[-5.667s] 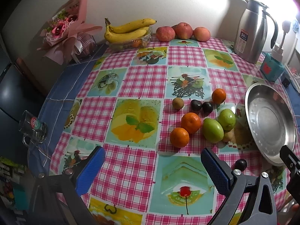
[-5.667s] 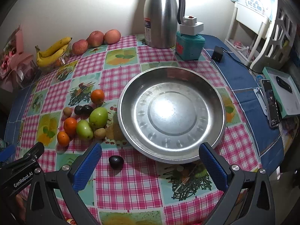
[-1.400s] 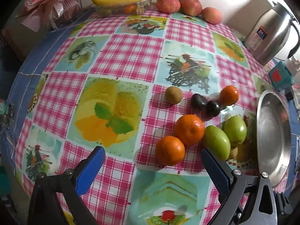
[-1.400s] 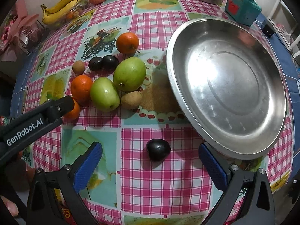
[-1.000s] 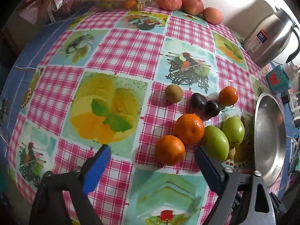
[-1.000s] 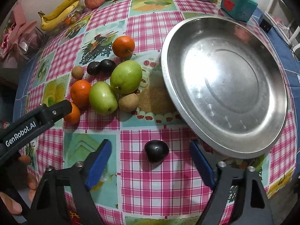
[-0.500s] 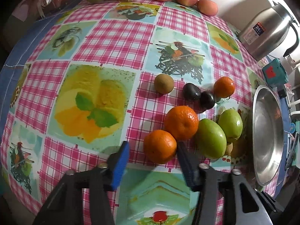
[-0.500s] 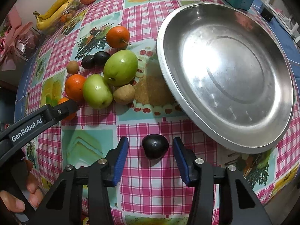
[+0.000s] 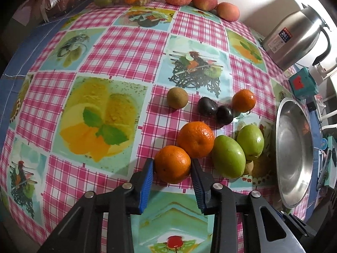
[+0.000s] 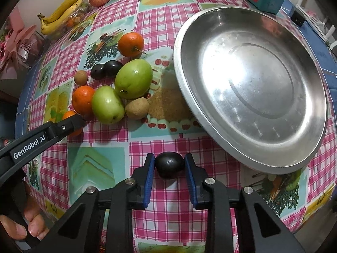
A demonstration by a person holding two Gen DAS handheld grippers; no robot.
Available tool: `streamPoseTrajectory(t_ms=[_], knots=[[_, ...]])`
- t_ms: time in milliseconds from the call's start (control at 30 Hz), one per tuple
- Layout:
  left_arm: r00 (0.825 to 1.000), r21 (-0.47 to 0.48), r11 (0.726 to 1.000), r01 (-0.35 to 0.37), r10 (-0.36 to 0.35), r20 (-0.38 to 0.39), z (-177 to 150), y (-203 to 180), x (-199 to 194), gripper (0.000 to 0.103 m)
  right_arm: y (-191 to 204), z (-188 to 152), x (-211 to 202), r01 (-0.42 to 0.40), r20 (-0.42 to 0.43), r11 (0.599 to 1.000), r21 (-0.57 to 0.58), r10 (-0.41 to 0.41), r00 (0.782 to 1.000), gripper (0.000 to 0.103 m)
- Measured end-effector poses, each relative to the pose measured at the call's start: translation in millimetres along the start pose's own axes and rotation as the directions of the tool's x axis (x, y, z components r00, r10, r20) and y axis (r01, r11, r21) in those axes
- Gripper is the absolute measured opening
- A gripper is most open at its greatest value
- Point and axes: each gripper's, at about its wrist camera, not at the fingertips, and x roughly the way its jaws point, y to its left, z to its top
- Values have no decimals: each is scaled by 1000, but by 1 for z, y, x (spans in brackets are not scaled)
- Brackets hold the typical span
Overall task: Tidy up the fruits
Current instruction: 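Lift the tangerine with the left tool while the right tool carries the plum over the steel bowl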
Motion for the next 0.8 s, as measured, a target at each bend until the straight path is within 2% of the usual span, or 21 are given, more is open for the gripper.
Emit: streamPoseTrajectory(t_ms=[367, 600, 800], knots=[[993, -5, 1000, 12, -12, 119, 4, -3, -34, 38, 14, 2, -42, -43, 151, 998, -35, 47, 987, 29], [993, 8, 1000, 27, -28, 111, 10, -11, -43, 38, 9, 22, -57, -18, 190, 1000, 1, 17, 982, 29], [993, 61, 998, 2, -9, 114, 21, -35, -52, 38, -1, 44, -70, -5, 230, 999, 54, -8, 973, 29]])
